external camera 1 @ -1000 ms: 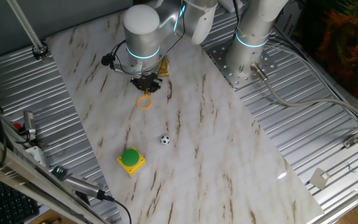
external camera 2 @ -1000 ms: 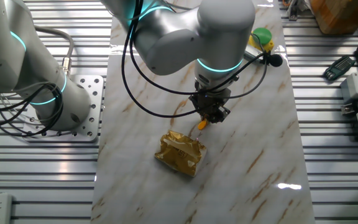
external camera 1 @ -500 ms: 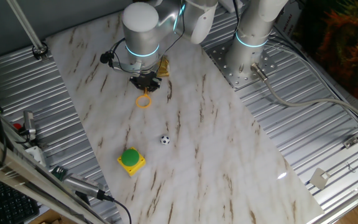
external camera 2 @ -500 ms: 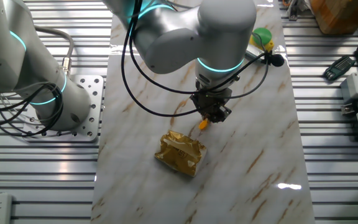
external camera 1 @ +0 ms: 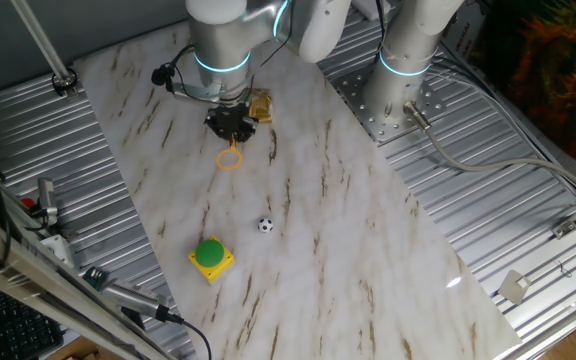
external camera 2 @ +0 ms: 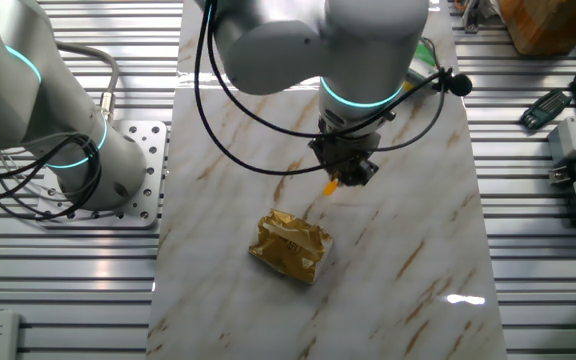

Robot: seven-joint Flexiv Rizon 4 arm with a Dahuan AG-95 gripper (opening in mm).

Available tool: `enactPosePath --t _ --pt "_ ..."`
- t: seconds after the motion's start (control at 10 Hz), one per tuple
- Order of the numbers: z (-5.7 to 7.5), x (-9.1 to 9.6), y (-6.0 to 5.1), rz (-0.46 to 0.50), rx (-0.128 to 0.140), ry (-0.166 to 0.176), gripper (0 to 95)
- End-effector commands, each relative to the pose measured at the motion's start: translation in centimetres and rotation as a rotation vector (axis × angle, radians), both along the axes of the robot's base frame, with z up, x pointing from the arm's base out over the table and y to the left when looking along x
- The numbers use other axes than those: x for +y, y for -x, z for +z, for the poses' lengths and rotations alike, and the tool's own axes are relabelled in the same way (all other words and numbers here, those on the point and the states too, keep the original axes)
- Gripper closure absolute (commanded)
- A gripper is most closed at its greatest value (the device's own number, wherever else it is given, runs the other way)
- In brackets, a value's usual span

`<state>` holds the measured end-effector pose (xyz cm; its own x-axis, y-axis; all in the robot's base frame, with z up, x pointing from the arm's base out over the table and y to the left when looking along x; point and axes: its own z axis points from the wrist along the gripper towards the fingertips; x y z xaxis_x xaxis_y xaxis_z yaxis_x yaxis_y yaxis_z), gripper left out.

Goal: Attach the bubble ring to the ball

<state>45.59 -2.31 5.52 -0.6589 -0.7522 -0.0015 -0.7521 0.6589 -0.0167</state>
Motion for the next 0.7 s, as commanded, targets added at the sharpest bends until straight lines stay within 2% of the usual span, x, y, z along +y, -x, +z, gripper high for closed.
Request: enactPosePath --t 0.1,0.7 --pt "0.7 1.5 -0.6 -0.019 0.003 -0.010 95.0" --pt "0.4 4.9 -0.8 -0.062 0.004 0.004 95.0"
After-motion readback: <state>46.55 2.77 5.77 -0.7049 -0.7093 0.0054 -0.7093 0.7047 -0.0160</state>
